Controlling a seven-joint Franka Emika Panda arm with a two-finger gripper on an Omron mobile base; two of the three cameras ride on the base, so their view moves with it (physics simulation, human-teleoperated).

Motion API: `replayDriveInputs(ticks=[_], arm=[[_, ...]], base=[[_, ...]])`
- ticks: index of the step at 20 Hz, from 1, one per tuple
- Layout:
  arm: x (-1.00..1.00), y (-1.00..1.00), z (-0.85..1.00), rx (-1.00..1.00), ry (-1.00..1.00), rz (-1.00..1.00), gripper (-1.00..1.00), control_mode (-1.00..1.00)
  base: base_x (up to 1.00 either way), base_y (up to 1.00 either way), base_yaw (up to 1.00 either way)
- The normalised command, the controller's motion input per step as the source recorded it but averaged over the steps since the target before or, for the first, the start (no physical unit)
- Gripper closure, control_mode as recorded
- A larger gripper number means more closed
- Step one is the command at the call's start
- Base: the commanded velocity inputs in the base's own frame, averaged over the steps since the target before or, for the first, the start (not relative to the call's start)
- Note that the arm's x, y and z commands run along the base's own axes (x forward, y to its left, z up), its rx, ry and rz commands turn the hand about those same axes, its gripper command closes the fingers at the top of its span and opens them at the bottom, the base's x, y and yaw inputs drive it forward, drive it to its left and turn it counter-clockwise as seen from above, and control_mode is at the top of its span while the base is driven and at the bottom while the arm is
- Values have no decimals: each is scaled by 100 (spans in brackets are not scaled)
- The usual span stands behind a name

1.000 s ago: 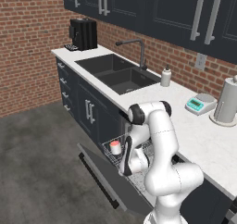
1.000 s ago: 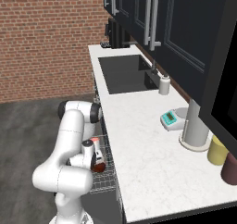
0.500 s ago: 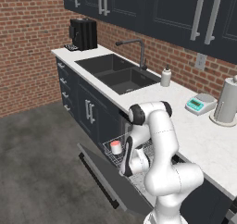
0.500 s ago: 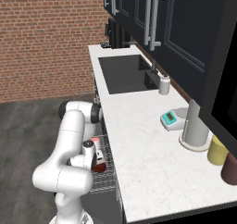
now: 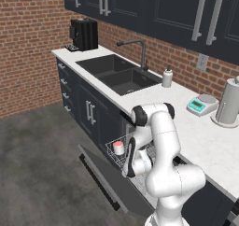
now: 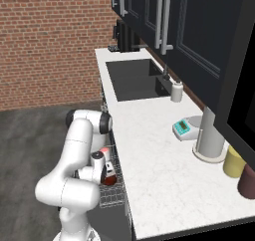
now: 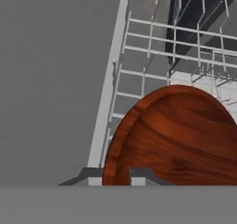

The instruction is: Pick up the cup and bowl from the counter, place them in the dishwasher, and close the dishwasher door.

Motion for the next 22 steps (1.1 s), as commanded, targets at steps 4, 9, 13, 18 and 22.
replayDriveInputs(ticks=[4, 9, 13, 18, 22], arm=[[-12, 18, 9, 0, -7, 0, -100, -100], [-31, 42, 64, -8, -6, 0, -100, -100], [-44, 50, 97, -10, -1, 0, -100, -100], [-60, 58, 100, -1, 0, 0, -100, -100], [-38, 26, 100, 0, 0, 0, -100, -100]], base=[[0, 0, 0], [0, 0, 0], [0, 0, 0], [0, 0, 0], [0, 0, 0]])
